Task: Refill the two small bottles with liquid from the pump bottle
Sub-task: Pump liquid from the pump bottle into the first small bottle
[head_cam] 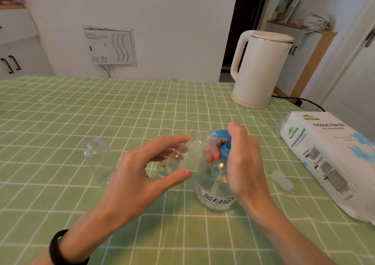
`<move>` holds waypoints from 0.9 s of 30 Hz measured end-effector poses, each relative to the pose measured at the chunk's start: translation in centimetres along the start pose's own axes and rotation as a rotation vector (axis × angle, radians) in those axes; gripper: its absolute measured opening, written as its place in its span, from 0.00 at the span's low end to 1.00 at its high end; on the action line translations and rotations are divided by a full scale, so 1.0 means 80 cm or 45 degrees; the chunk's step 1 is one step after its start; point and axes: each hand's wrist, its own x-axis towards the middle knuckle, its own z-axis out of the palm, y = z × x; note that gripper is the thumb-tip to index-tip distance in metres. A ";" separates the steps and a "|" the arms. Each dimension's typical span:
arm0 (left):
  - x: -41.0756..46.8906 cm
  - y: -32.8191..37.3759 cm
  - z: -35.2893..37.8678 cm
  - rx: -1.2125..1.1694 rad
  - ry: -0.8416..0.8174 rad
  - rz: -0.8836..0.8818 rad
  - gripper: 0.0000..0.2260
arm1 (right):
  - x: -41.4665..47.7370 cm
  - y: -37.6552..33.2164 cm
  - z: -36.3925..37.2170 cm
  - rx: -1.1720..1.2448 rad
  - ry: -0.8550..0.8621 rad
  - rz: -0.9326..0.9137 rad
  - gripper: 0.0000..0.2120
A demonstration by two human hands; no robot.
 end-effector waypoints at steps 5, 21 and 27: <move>0.001 0.001 0.000 -0.015 0.011 0.004 0.25 | -0.001 -0.005 0.000 -0.012 0.018 0.060 0.37; -0.001 -0.001 0.002 -0.010 0.007 0.007 0.25 | 0.000 -0.001 0.003 -0.003 0.019 0.028 0.32; -0.001 -0.002 0.003 -0.012 0.001 0.008 0.25 | 0.002 -0.003 0.001 0.017 -0.007 0.019 0.28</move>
